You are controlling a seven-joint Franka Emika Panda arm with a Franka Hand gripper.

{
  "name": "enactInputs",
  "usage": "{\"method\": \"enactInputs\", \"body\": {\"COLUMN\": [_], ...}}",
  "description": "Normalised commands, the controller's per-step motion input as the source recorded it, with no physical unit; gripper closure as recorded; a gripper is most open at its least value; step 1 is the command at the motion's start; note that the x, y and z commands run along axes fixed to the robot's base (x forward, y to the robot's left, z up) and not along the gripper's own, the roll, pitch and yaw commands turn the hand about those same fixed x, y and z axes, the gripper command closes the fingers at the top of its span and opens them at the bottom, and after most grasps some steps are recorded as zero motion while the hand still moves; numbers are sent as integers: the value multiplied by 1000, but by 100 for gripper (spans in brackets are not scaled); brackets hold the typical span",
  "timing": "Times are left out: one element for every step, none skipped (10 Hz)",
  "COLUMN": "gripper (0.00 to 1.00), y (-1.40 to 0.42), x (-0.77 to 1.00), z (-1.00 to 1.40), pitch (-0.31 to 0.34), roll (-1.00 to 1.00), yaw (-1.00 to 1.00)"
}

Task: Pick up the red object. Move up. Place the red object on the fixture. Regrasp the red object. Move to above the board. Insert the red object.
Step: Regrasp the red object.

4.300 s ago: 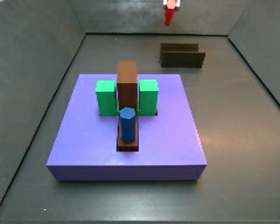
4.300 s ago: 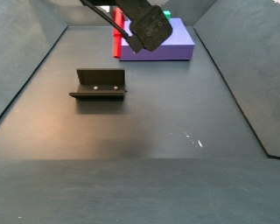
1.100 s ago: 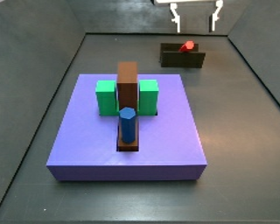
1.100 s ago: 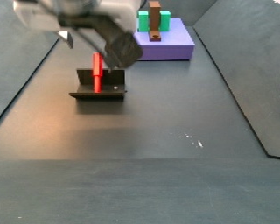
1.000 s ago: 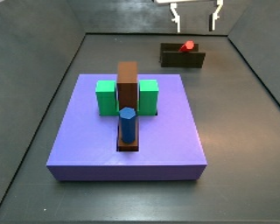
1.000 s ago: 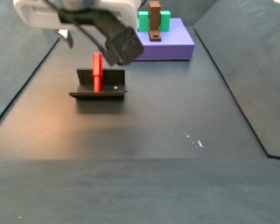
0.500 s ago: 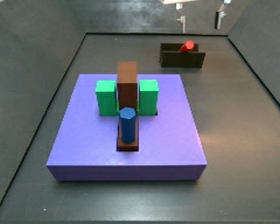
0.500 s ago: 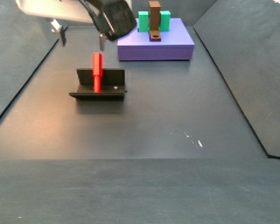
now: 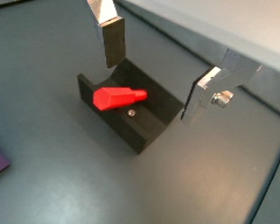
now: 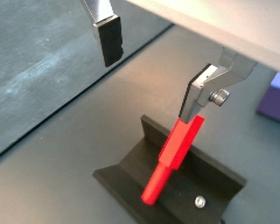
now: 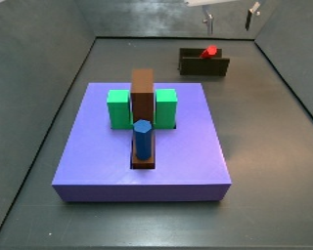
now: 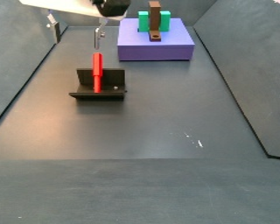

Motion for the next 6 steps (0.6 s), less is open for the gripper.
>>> {"method": "enactInputs", "body": {"gripper": [0, 0, 0, 0, 0, 0], "y": [-103, -114, -129, -137, -149, -174], "x": [-134, -103, -149, -169, -183, -200], "z": [37, 17, 20, 20, 20, 23], "pitch": [54, 11, 26, 37, 49, 69], "roll": [1000, 1000, 1000, 1000, 1000, 1000], "yaw": [0, 0, 0, 11, 51, 111]}}
